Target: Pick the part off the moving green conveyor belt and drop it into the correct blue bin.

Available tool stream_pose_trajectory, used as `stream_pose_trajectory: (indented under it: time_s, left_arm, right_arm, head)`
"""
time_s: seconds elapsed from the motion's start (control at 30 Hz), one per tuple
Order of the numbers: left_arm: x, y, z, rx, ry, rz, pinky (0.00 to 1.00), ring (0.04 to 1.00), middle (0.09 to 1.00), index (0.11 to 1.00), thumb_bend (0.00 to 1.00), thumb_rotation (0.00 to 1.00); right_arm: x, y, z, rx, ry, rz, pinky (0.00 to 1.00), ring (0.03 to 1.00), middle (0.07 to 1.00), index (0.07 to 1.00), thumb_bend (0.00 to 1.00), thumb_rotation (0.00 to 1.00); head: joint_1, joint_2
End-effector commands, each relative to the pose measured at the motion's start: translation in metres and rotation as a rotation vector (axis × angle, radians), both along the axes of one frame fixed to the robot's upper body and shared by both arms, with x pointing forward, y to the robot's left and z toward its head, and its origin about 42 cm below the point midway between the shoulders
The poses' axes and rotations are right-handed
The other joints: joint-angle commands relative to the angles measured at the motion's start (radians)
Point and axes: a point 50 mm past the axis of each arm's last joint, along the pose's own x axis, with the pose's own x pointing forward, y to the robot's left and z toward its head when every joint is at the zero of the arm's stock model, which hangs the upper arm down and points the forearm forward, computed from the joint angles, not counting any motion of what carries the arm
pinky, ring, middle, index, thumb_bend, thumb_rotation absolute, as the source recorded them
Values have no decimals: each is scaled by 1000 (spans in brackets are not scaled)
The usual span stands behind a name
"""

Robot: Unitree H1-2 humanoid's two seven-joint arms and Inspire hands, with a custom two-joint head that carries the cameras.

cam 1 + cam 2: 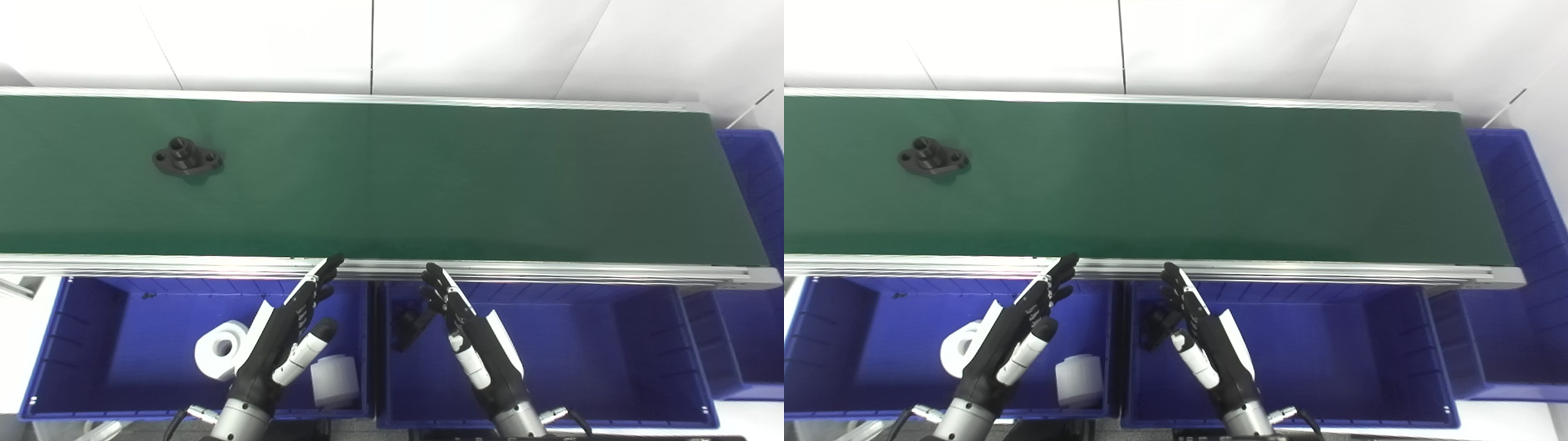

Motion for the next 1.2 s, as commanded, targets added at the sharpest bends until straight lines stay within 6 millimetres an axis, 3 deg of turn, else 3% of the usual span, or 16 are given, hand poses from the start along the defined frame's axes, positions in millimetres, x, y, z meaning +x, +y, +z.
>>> stream_pose_trajectory:
  time_s: [0.0, 1.17]
  left_arm:
    - [2, -2, 7, -29, -43, 2, 917, 946, 945, 902, 682, 876]
    - [2, -3, 5, -65, -21, -10, 934, 947, 927, 905, 671, 828]
  right_arm:
    - [0, 4, 10, 39, -73, -4, 933, 928, 953, 973, 873, 996]
    - [1, 3, 6, 32, -70, 3, 926, 927, 952, 971, 887, 995]
  head:
    - [1, 0]
    - [-5, -21]
